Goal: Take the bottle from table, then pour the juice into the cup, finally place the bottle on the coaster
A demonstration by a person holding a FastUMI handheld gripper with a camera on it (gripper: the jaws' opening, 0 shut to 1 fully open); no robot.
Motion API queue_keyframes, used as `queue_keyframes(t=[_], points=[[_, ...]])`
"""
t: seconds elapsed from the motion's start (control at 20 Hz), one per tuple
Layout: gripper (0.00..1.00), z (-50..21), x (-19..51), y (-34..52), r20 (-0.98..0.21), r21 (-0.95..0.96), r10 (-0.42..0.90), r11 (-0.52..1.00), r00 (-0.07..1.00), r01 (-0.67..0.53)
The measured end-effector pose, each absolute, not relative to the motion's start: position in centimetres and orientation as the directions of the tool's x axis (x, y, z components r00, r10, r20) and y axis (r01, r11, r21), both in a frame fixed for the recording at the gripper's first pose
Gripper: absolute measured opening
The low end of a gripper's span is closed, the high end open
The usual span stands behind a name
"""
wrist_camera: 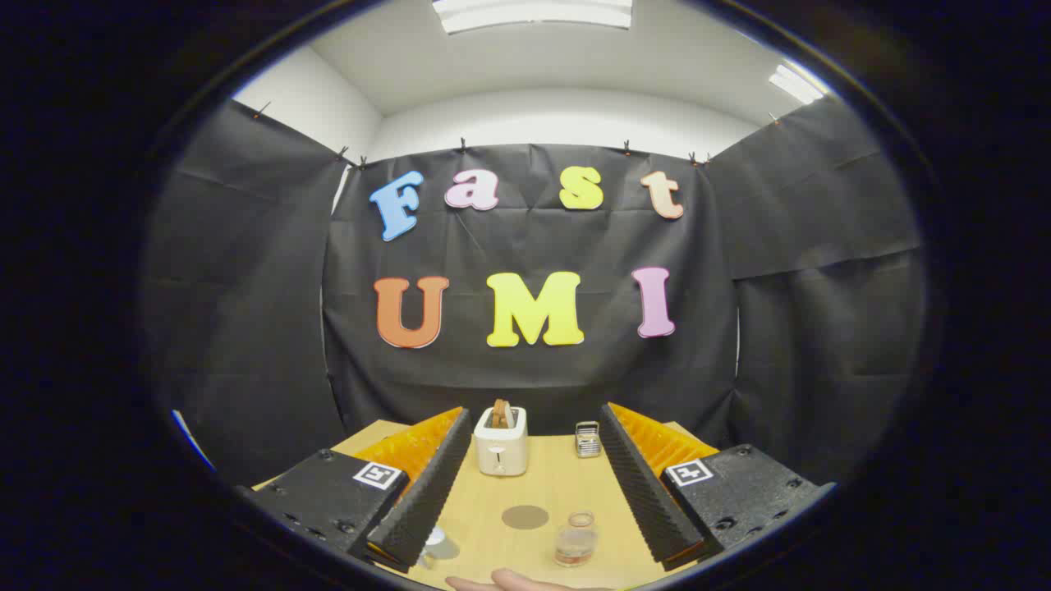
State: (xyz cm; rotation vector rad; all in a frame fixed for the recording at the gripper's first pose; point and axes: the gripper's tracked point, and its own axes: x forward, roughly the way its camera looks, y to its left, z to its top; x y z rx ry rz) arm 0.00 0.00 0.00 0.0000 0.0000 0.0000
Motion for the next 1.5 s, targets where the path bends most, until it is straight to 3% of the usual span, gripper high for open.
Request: queue_keyframes(t=[0.75, 1.5], points=[[1.00, 1.0, -1.4, 3.4, 0.027, 0.021, 0.030, 0.999, 0.999, -0.031], [1.00, -2.2, -1.0, 1.1, 0.027, 0.009, 0.005, 1.000, 1.000, -0.005]])
